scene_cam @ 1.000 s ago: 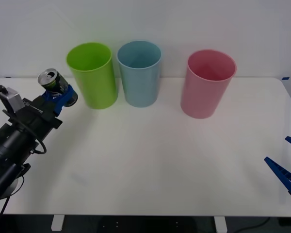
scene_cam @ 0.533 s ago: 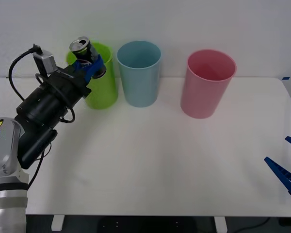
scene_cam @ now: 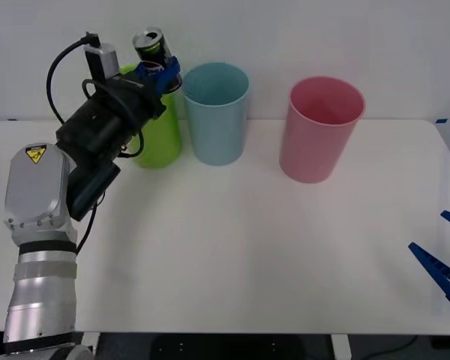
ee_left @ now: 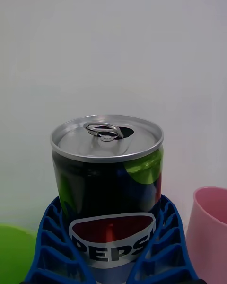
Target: Grasp the object on the table and drop it into the matching bin: aluminum can to the light blue bin, PET bottle to the pink bin.
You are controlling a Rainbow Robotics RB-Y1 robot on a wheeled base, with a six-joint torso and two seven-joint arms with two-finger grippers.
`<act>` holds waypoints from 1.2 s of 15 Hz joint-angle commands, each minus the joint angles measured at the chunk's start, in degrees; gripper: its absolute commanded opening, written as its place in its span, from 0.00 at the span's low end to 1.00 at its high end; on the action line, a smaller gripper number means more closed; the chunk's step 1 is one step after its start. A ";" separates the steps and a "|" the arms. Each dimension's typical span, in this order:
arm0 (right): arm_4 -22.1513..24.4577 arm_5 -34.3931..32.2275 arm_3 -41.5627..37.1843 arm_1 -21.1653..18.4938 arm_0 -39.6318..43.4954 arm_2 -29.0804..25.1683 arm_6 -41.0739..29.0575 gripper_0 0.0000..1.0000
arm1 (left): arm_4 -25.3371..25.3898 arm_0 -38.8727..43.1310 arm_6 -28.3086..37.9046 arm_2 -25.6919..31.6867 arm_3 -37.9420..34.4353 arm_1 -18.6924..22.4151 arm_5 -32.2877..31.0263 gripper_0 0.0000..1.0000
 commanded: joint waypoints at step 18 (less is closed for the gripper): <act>0.00 0.00 -0.01 0.00 0.00 0.00 0.00 1.00 | -12.54 -30.01 -0.54 0.33 36.35 0.01 10.60 0.01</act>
